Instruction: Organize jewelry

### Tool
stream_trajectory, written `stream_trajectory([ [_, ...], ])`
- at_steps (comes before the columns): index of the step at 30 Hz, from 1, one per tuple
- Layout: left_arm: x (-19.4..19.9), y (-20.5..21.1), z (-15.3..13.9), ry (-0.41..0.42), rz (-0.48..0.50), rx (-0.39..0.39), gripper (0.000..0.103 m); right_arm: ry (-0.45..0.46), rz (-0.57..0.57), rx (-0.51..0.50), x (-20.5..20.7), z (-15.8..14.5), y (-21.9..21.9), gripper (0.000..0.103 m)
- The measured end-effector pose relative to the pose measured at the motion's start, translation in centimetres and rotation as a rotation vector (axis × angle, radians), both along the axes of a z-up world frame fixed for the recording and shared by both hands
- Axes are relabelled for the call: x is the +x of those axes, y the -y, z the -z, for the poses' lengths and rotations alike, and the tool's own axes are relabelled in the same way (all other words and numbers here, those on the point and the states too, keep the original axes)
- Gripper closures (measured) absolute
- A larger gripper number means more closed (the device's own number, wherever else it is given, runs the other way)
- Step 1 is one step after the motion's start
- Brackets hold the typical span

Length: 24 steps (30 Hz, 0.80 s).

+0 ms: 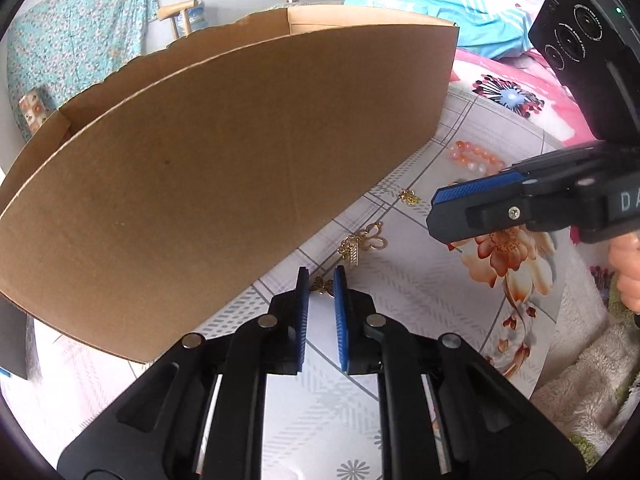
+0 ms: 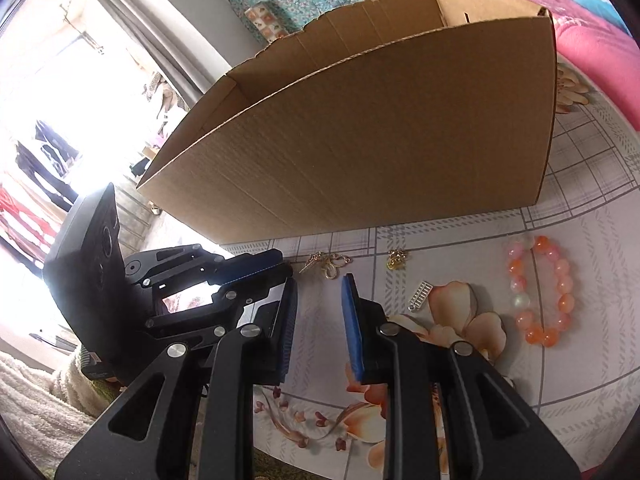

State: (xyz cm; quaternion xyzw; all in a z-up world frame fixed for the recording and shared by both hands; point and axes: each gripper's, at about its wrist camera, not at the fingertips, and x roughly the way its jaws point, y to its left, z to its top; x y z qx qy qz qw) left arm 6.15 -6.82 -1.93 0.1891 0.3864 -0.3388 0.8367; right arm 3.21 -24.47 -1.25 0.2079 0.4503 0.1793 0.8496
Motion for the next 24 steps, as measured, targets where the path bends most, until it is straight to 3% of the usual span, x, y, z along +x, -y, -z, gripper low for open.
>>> stream_trajectory([
  [5,-0.2,-0.4,-0.1,0.0,-0.04,-0.002,0.092,0.041,0.006,-0.022,-1.0,-0.9,0.4,0.08],
  [15,-0.7,-3.8,-0.1,-0.04,-0.25,-0.06,0.092,0.086,-0.079,-0.161,-1.0,-1.4,-3.3,0.08],
  [20,-0.8,-4.0,0.0,-0.032,-0.271,-0.077,0.092,0.083,-0.076,-0.244,-0.1,-1.1,-4.8,0.08],
  [24,-0.8,-4.0,0.0,-0.02,-0.265,-0.08,0.092,0.1,-0.087,-0.368,0.4,-1.0,-6.3,0.08],
])
